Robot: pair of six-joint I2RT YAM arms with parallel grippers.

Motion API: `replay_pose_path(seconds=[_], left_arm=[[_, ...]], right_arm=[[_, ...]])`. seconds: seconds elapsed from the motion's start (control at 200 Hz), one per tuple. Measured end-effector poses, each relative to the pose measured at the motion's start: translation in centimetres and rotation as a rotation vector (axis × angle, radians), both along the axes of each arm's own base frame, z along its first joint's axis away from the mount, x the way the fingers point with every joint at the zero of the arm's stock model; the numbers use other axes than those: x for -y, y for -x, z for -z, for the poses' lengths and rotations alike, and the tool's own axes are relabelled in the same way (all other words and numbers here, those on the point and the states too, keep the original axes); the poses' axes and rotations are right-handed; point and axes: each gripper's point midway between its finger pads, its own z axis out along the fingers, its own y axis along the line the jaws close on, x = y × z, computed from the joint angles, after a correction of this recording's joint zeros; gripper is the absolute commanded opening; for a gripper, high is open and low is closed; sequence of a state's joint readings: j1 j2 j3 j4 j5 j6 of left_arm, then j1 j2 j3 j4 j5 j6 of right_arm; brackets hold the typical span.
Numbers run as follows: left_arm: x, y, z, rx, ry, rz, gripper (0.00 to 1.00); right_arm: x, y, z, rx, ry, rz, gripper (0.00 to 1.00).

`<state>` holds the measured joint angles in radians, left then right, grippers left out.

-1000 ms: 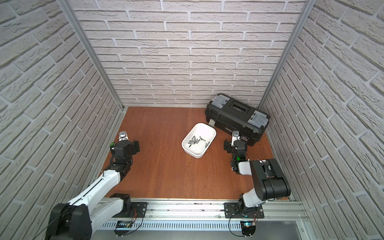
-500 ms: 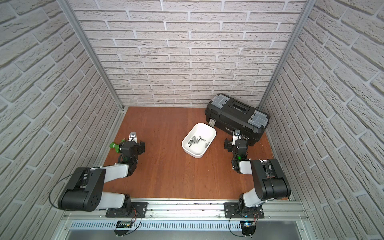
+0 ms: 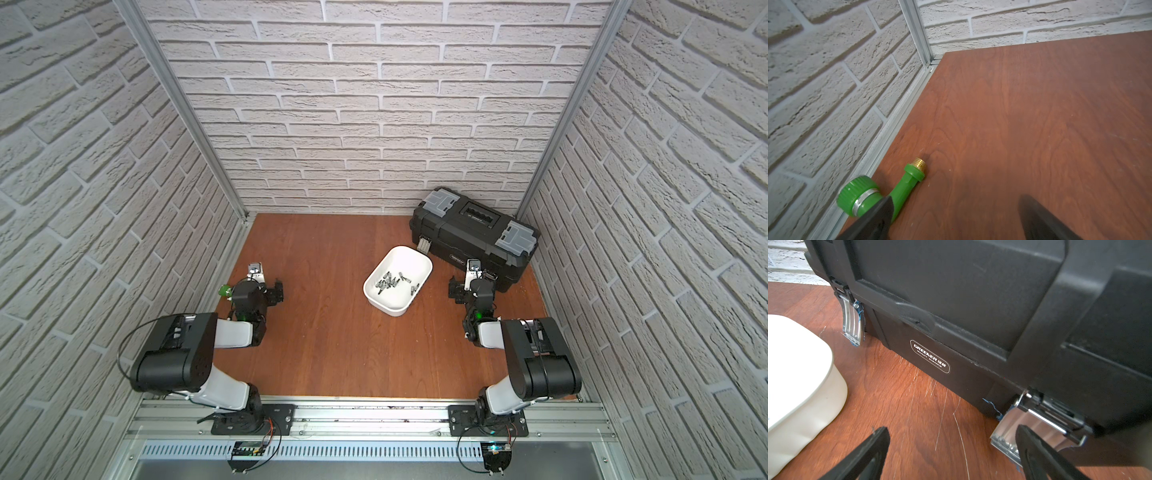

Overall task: Put the bit on the desktop into the storage box
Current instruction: Reset both arms

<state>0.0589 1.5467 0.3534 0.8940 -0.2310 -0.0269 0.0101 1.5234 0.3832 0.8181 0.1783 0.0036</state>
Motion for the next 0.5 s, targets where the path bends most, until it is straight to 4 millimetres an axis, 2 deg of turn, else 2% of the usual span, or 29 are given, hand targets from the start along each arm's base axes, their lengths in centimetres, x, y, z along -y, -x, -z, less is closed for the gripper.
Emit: replay_pose_path(seconds=[0.5], left_arm=[[0.7, -0.11, 0.33, -0.011, 0.026, 0.028, 0.98]], right_arm=[[0.0, 0.0, 0.0, 0.0, 0.0, 0.0, 0.99]])
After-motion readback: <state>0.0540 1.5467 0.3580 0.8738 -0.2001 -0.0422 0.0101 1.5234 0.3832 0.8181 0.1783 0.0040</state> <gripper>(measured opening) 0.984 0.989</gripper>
